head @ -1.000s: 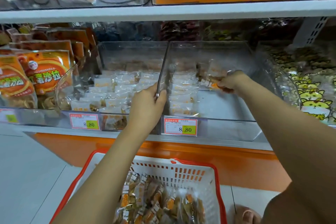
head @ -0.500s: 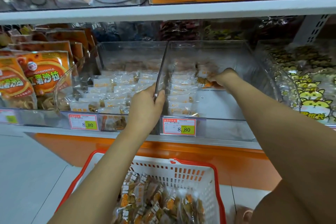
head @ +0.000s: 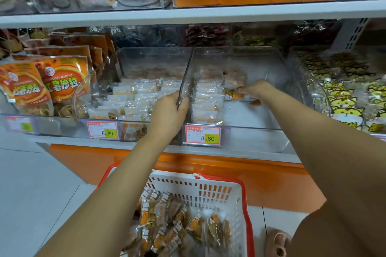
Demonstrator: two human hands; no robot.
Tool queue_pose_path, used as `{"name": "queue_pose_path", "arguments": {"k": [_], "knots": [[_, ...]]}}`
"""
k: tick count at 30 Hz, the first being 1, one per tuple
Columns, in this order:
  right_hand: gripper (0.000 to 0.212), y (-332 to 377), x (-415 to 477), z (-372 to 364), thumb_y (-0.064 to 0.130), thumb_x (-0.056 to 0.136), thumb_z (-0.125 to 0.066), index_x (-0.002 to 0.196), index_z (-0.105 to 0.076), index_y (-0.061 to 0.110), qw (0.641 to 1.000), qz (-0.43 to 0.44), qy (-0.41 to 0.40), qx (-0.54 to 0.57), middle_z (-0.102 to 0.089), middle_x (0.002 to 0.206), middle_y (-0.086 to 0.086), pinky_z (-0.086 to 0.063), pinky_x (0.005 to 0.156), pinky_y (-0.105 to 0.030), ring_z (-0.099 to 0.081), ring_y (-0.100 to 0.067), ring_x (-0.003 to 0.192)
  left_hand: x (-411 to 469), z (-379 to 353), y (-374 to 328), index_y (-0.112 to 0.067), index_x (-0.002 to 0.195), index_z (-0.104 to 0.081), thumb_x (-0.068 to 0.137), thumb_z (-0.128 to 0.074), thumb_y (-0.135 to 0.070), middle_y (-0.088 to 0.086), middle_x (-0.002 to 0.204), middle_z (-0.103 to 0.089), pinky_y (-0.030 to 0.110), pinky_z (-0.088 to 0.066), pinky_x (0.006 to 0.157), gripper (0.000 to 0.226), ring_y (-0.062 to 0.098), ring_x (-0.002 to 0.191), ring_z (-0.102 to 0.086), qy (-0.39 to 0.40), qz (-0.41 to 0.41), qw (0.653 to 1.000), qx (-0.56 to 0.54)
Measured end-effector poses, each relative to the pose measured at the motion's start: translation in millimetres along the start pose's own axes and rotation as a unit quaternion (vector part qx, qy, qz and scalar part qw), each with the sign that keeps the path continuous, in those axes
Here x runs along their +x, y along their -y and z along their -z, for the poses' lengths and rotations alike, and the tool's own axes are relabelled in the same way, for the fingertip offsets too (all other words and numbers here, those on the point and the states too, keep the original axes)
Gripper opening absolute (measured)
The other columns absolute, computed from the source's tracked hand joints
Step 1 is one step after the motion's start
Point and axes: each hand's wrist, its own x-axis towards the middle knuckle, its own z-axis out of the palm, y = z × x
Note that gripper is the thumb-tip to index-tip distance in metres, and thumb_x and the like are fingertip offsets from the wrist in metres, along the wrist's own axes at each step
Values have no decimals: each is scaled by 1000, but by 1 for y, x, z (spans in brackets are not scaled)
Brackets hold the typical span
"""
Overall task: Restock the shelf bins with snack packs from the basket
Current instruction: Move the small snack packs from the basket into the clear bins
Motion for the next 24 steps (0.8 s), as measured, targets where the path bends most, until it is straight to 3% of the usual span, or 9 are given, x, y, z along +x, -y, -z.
{"name": "queue_pose_path", "arguments": {"k": [2,4,8,12,13,15,17,20,24], "knots": [[34,2,-13,5,27,88,-64,66,-45,11,996,31,-52,-71,-57,85,-10,-54,73,-32,-56,-25,82,0,0,0,-14,74,-49,99,-45,-20,-2,56,-44,11,-32,45,26,8,53,-42,3,7,1000,-7],[37,6,-33,10,26,91,-58,62,-42,9,983,91,-123,-101,-49,66,-5,-39,53,-28,-50,-24,76,-1,2,-1,-14,73,-50,99,-45,-21,-1,58,-46,11,-31,45,28,10,55,-44,11,13,1000,-22],[40,6,-88,10,21,89,-58,55,-39,10,964,206,-157,-53,-37,54,-1,-30,58,-26,-42,-24,67,-10,8,-4,-13,99,-63,99,-47,-29,4,81,-64,23,-36,59,23,16,73,-56,21,-7,1000,4],[36,-8,-141,-6,25,88,-65,60,-50,8,953,295,-63,26,-41,53,1,-30,47,-15,-39,-10,52,-34,23,0,-13,133,-54,100,-45,-31,7,127,-62,31,-48,92,39,19,111,-59,-72,-50,996,17],[36,-16,-152,-11,26,88,-66,59,-49,12,951,307,-30,19,-42,53,4,-30,46,-13,-38,-6,50,-43,28,0,-13,128,-57,99,-45,-29,5,123,-64,31,-49,91,35,17,109,-60,-97,-66,993,-2],[38,-32,-172,-20,27,88,-67,57,-45,17,944,330,13,-20,-41,53,7,-32,48,-12,-37,-5,49,-66,34,5,-15,103,-66,99,-46,-27,1,93,-69,25,-49,71,24,12,83,-63,-101,-97,990,-13],[38,-49,-183,-27,27,88,-67,58,-45,16,944,324,35,-42,-43,54,5,-33,49,-12,-39,-5,50,-90,31,14,-17,80,-64,99,-46,-29,-2,67,-63,28,-43,56,28,11,61,-58,-39,-98,994,12],[35,-77,-188,-44,30,88,-65,62,-46,17,963,248,66,-83,-48,59,4,-32,50,-13,-44,-5,55,-124,13,39,-20,73,-62,98,-49,-32,0,66,-64,29,-43,57,30,13,60,-57,154,-24,986,61],[30,-124,-186,-71,27,92,-59,68,-47,13,968,79,141,-194,-52,68,0,-36,50,-17,-47,-11,58,-171,-21,86,-13,72,-61,93,-58,-23,-3,70,-59,18,-37,54,23,12,65,-57,378,83,914,126]]}}
